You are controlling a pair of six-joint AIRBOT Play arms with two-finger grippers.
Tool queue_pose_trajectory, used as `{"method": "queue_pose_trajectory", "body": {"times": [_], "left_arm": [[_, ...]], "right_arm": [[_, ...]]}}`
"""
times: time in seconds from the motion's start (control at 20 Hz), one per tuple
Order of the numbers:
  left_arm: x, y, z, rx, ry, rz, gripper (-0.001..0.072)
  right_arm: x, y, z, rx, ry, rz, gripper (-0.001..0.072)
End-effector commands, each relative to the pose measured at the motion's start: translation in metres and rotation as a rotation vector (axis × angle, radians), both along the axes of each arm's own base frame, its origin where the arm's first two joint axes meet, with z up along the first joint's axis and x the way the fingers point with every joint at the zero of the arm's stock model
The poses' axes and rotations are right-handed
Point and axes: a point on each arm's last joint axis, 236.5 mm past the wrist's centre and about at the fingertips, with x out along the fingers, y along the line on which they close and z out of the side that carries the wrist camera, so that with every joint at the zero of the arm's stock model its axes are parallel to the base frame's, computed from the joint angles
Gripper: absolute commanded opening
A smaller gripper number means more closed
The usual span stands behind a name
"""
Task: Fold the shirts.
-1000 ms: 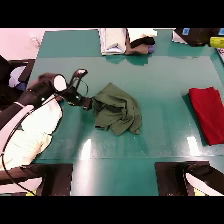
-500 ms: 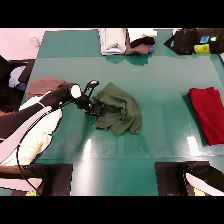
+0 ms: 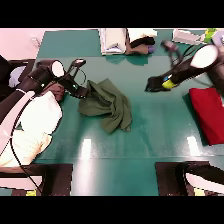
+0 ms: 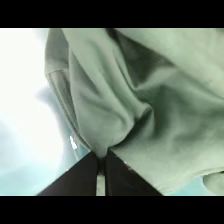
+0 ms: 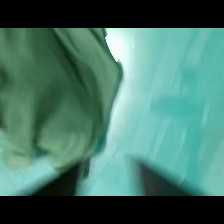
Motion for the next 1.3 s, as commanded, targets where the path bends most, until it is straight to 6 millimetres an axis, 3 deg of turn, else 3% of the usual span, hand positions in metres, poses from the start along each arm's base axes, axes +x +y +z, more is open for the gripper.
{"method": "queue_pose_trajectory", "body": {"times": [0.0, 0.1, 0.2, 0.4, 0.45, 0.5, 0.6, 0.65, 0.7, 0.8, 0.9, 1.0, 1.15, 1.25], "left_arm": [[0.003, 0.011, 0.009, 0.017, -0.013, -0.005, 0.0035], [0.003, 0.011, 0.009, 0.017, -0.013, -0.004, 0.0034], [0.003, 0.011, 0.009, 0.017, -0.013, -0.004, 0.0034], [0.004, 0.011, 0.009, 0.017, -0.014, -0.004, 0.0034], [0.003, 0.011, 0.009, 0.017, -0.014, -0.004, 0.0034], [0.003, 0.011, 0.009, 0.017, -0.014, -0.004, 0.0035], [0.003, 0.011, 0.009, 0.017, -0.014, -0.004, 0.0035], [0.003, 0.011, 0.009, 0.017, -0.013, -0.004, 0.0034], [0.003, 0.011, 0.009, 0.018, -0.013, -0.005, 0.0035], [0.003, 0.011, 0.011, 0.018, -0.019, -0.005, 0.0034], [0.011, 0.012, 0.034, 0.008, -0.091, -0.001, 0.0034], [0.023, 0.013, 0.087, -0.018, -0.232, 0.004, 0.0034], [0.021, 0.013, 0.202, -0.098, -0.485, 0.011, 0.0034], [0.004, 0.018, 0.279, -0.158, -0.652, 0.016, 0.0034]], "right_arm": [[-0.012, 0.03, -0.081, 0.086, 0.185, -0.038, 0.0515], [-0.017, 0.049, -0.116, 0.113, 0.265, -0.05, 0.0509], [-0.025, 0.065, -0.137, 0.114, 0.328, -0.027, 0.0508], [-0.035, 0.092, -0.154, 0.086, 0.369, 0.047, 0.0476], [-0.035, 0.096, -0.156, 0.084, 0.371, 0.055, 0.0424], [-0.036, 0.098, -0.156, 0.082, 0.374, 0.063, 0.0419], [-0.036, 0.099, -0.157, 0.082, 0.373, 0.064, 0.0172], [-0.036, 0.098, -0.157, 0.08, 0.372, 0.068, 0.0126], [-0.036, 0.098, -0.156, 0.08, 0.361, 0.09, 0.002], [-0.034, 0.097, -0.153, 0.077, 0.345, 0.098, 0.002], [-0.021, 0.087, -0.128, 0.08, 0.264, 0.086, 0.0019], [-0.003, 0.066, -0.085, 0.098, 0.148, 0.048, 0.0018], [0.018, 0.024, 0.011, 0.167, -0.068, -0.041, 0.0018], [0.022, 0.001, 0.087, 0.2, -0.235, -0.073, 0.0018]]}}
